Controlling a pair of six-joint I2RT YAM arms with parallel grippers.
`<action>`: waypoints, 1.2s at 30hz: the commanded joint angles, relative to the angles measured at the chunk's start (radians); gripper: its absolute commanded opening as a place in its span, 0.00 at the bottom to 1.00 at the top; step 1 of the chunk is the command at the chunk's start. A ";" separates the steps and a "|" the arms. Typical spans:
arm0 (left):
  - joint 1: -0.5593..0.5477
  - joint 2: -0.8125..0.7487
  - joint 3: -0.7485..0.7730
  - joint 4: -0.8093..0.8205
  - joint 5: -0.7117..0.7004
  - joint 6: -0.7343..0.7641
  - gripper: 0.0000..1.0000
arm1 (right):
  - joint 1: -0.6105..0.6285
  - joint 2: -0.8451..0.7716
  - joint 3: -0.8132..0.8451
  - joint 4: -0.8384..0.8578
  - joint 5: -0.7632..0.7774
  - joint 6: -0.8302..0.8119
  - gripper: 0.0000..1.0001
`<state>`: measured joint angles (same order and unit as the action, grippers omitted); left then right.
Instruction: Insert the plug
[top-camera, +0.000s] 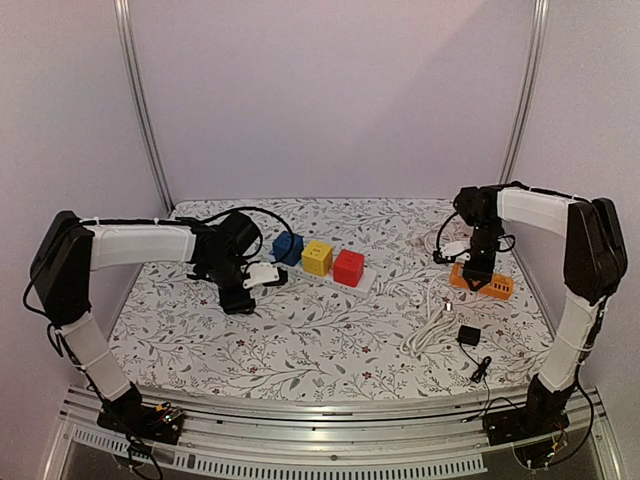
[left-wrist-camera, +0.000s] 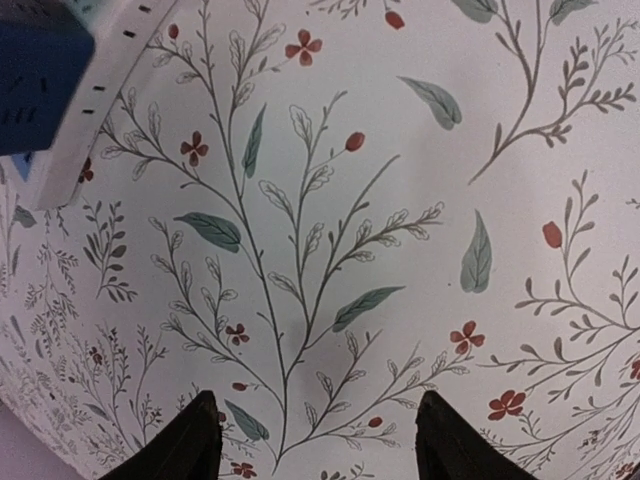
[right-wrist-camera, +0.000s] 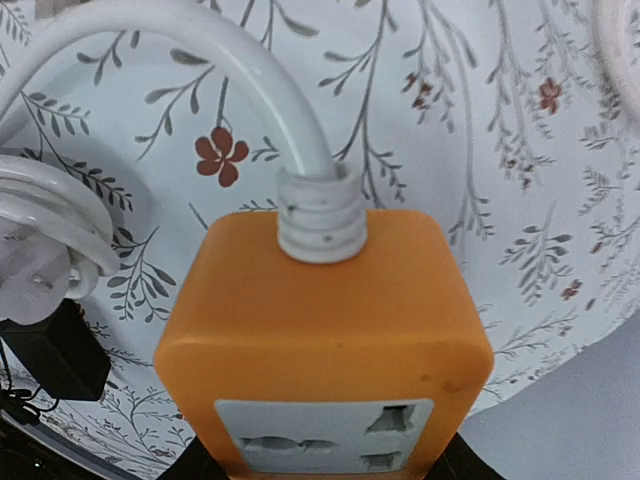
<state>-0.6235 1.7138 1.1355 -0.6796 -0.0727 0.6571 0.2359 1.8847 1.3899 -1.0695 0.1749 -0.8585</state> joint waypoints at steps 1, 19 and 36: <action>0.002 0.040 -0.020 -0.020 0.003 -0.011 0.66 | 0.152 -0.161 0.133 0.013 0.111 0.004 0.07; 0.245 -0.189 -0.051 -0.017 0.065 0.022 0.69 | 0.915 0.217 0.933 -0.083 0.118 0.289 0.00; 0.405 -0.307 -0.041 -0.085 0.031 0.021 0.72 | 0.956 0.373 0.517 -0.096 0.021 0.360 0.03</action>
<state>-0.2222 1.4147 1.0950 -0.7124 -0.0315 0.6861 1.1851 2.2383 1.9911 -1.1397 0.1883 -0.5087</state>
